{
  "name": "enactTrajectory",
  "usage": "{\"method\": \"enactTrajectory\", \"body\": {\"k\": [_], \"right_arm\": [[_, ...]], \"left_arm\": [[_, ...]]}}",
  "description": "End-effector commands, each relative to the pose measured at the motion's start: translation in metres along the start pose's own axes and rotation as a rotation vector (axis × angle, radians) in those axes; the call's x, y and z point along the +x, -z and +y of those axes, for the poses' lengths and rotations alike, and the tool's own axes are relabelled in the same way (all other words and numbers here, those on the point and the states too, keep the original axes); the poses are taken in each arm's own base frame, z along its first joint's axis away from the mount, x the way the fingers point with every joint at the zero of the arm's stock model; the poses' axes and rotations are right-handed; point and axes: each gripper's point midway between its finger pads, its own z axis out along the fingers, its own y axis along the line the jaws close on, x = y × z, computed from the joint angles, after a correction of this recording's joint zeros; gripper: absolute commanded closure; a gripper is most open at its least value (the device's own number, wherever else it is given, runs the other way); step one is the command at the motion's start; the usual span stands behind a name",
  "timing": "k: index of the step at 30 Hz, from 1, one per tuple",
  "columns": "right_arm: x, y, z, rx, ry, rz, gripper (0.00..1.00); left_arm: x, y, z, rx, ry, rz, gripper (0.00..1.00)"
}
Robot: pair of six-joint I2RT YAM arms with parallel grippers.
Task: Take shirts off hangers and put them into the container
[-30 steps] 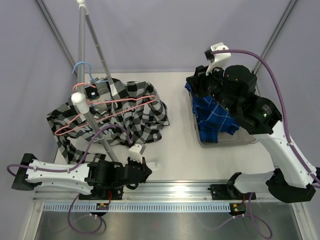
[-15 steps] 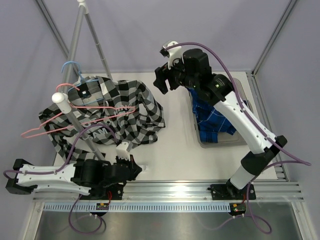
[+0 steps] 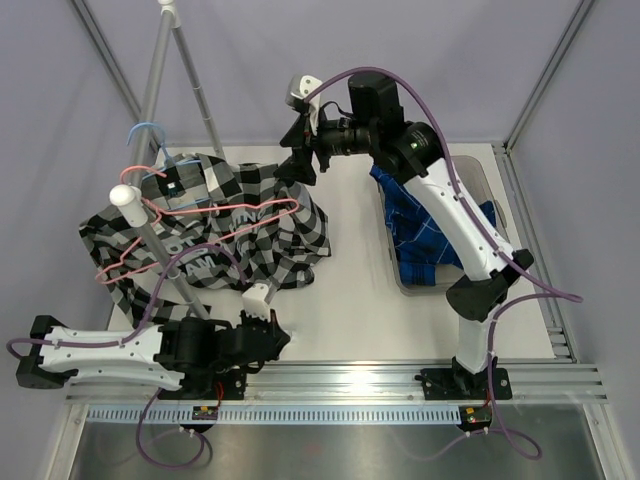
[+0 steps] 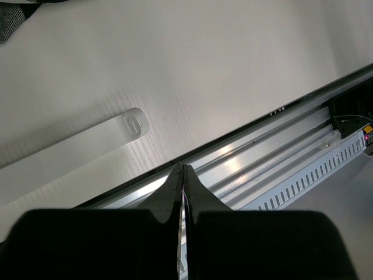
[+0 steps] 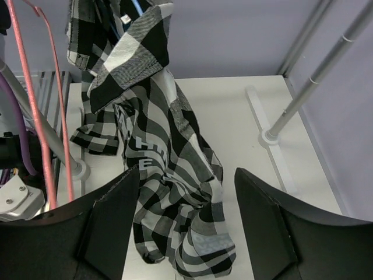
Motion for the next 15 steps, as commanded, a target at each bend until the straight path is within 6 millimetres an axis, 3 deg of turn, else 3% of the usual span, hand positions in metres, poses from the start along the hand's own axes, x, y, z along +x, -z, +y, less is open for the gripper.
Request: {"method": "enactTrajectory", "body": {"k": [1,15], "right_arm": [[0.008,-0.013,0.013,-0.127,0.019,-0.010,0.26],[0.026,-0.060,-0.005,-0.206,0.008,-0.059,0.31]], "left_arm": [[-0.019,0.006,-0.026,0.080,0.038,-0.040,1.00],[-0.012,0.006,-0.020,0.097,0.067,-0.026,0.99]]}}
